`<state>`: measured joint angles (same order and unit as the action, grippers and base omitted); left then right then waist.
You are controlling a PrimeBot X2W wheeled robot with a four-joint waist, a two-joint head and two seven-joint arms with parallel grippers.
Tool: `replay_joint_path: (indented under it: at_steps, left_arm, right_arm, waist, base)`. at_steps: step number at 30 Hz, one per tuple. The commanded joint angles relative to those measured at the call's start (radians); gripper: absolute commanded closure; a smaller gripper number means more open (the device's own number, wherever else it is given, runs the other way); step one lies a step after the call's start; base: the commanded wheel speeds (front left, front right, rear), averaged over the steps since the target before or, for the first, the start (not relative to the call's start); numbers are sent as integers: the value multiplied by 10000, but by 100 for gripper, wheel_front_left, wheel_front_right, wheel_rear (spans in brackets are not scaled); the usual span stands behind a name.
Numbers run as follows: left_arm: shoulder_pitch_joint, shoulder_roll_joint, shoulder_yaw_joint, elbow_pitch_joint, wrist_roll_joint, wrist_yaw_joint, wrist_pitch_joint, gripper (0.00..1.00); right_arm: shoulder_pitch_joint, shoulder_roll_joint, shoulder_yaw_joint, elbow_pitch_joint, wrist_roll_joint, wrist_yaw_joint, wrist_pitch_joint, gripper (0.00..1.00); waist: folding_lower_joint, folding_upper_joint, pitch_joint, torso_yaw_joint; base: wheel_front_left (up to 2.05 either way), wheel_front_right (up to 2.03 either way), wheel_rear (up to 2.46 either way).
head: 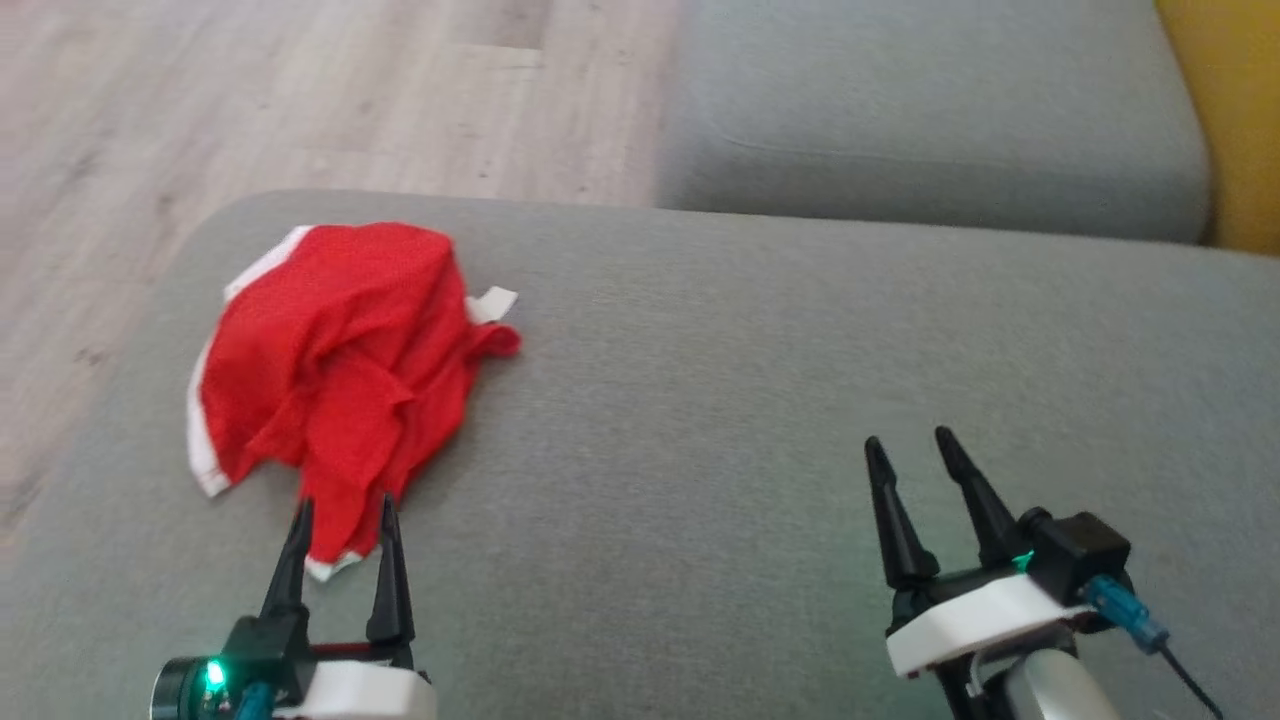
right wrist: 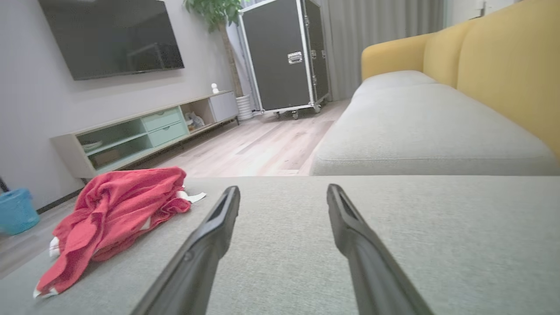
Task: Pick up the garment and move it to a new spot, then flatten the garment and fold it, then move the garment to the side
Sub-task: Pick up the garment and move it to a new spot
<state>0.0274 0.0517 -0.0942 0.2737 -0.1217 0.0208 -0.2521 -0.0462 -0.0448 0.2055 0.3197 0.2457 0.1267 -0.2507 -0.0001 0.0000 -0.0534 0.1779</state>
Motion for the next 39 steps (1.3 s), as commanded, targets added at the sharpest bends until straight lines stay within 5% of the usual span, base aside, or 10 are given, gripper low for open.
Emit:
replay_joint_path:
  at_steps: [1, 10, 21, 28, 33, 39]
  left_arm:
    - [-216, -7, 383, -383, 139, 7, -97, 0]
    - [73, 1, 649, -506, 272, -88, -97, 0]
    - [-136, 207, 1006, -578, 407, -246, -97, 0]
    - [-1779, 1268, 862, 350, 745, -855, 49, 0]
    - [-3898, 2309, 267, 1734, 609, -1412, 1143, 0]
    - [-6039, 3310, -1180, 3254, -88, -1508, 2629, 0]
  right_arm:
    - [-228, -54, 332, -305, 116, 40, -111, 0]
    - [-79, -54, 649, -270, 348, 40, -111, 0]
    - [-84, -54, 751, -295, 340, 40, -111, 0]
    - [-321, -54, 487, -395, 68, 40, -111, 0]
    - [-629, -54, 349, -466, -147, 40, -111, 0]
    - [-1126, -54, 190, -552, -410, 40, -111, 0]
  waist:
    - [1, 0, -187, 441]
    - [1, 0, -364, 1120]
    - [1, 0, -138, 1024]
    - [1, 0, 651, 749]
    - [1, 0, 1367, 518]
    - [1, 0, 2267, 147]
  base:
    - [0, 0, 0]
    - [0, 0, 0]
    - [0, 0, 0]
    - [0, 0, 0]
    - [0, 0, 0]
    - [0, 0, 0]
